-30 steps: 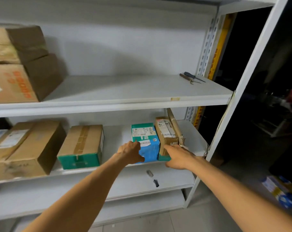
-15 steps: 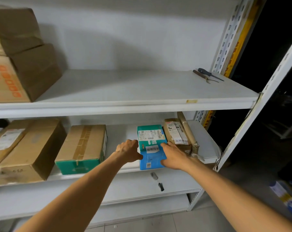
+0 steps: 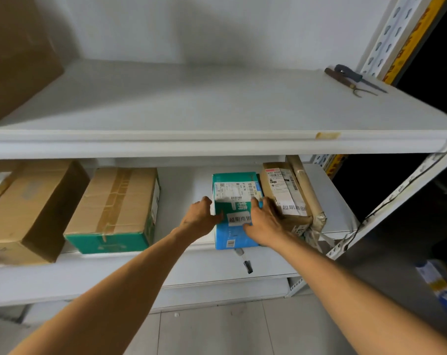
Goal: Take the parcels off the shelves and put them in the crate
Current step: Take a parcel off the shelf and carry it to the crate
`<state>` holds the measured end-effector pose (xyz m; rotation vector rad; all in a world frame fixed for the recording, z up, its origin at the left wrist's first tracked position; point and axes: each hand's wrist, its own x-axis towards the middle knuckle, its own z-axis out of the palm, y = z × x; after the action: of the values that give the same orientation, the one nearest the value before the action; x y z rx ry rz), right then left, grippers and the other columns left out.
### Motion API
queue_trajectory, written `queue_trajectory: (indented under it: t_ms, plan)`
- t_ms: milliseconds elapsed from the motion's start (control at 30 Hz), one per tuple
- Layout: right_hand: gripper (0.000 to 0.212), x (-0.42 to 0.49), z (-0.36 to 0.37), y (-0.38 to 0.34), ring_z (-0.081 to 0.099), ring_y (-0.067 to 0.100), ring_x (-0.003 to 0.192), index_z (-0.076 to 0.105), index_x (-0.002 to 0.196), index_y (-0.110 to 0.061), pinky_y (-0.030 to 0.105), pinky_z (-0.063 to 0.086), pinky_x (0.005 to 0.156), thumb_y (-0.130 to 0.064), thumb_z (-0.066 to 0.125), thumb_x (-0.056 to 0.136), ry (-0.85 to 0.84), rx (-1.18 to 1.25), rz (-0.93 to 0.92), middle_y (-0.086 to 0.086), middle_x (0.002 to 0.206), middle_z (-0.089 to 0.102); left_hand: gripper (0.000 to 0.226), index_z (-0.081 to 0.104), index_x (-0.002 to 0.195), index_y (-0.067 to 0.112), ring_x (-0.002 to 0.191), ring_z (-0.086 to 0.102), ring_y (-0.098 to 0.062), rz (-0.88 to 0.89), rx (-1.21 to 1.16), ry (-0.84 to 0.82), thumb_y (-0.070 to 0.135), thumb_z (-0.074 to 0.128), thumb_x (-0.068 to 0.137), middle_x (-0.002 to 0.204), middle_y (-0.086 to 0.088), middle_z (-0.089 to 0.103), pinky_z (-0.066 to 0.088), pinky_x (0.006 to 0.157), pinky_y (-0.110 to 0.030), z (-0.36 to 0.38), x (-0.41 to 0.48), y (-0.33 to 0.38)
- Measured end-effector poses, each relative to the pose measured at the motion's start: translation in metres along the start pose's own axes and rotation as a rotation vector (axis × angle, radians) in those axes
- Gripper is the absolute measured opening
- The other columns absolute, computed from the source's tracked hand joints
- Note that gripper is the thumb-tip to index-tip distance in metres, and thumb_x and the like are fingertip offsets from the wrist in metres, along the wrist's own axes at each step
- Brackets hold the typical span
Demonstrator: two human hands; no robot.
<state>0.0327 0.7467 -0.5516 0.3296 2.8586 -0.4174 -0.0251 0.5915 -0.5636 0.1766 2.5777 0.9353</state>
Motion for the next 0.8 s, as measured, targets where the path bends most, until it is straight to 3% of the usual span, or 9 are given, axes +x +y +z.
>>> queue_trajectory:
  t_ms: [167,300,467,533,633,800]
  plan:
    - [0.082,0.013,0.006,-0.006,0.005,0.039,0.145,0.002,0.153,-0.007,0.052,0.016,0.118,-0.015,0.056,0.092,0.020,0.131,0.064,0.022,0.157,0.006,0.061,0.030,0.146,0.009,0.106,0.057,-0.027,-0.160,-0.304,-0.054,0.027,0.059,0.096,0.132,-0.015,0.054,0.051,0.085,-0.037,0.007,0.014,0.002]
    - [0.079,0.018,0.007,-0.010,0.012,0.038,0.143,0.006,0.153,-0.010,0.049,0.026,0.116,-0.006,0.053,0.091,0.066,0.255,0.080,0.019,0.155,0.016,0.052,0.032,0.146,0.015,0.108,0.062,-0.033,-0.216,-0.485,-0.081,0.014,0.052,0.098,0.125,-0.016,0.060,0.055,0.087,-0.051,0.016,0.016,0.002]
    - [0.072,0.016,0.012,-0.013,0.015,0.039,0.140,0.016,0.149,-0.006,0.043,0.026,0.113,-0.008,0.058,0.090,0.170,0.221,0.110,0.022,0.149,0.018,0.043,0.038,0.142,0.016,0.102,0.065,-0.035,-0.235,-0.455,0.023,0.007,0.040,0.099,0.117,-0.019,0.062,0.057,0.082,-0.051,0.012,0.011,-0.001]
    - [0.072,0.019,0.017,-0.015,0.023,0.035,0.142,0.016,0.149,-0.005,0.039,0.032,0.113,-0.007,0.059,0.092,0.112,0.368,0.132,0.021,0.152,0.023,0.044,0.039,0.142,0.018,0.100,0.066,-0.033,-0.256,-0.440,0.032,0.008,0.041,0.099,0.115,-0.018,0.062,0.058,0.081,-0.049,0.003,0.007,-0.009]
    - [0.065,0.020,0.030,-0.022,0.050,0.026,0.126,0.026,0.145,-0.004,0.032,0.049,0.098,-0.008,0.062,0.091,0.037,0.541,0.088,0.015,0.139,0.047,0.043,0.040,0.141,0.019,0.096,0.067,-0.030,-0.286,-0.471,0.004,0.008,0.044,0.099,0.110,-0.015,0.063,0.058,0.079,-0.049,-0.012,-0.001,-0.026]
    - [0.059,0.026,0.037,-0.026,0.058,0.023,0.114,0.031,0.141,-0.011,0.030,0.054,0.083,0.001,0.059,0.090,0.027,0.650,0.039,0.010,0.133,0.055,0.046,0.033,0.143,0.016,0.102,0.064,-0.030,-0.284,-0.525,-0.041,0.007,0.046,0.100,0.116,-0.016,0.062,0.055,0.085,-0.053,-0.018,-0.014,-0.032]
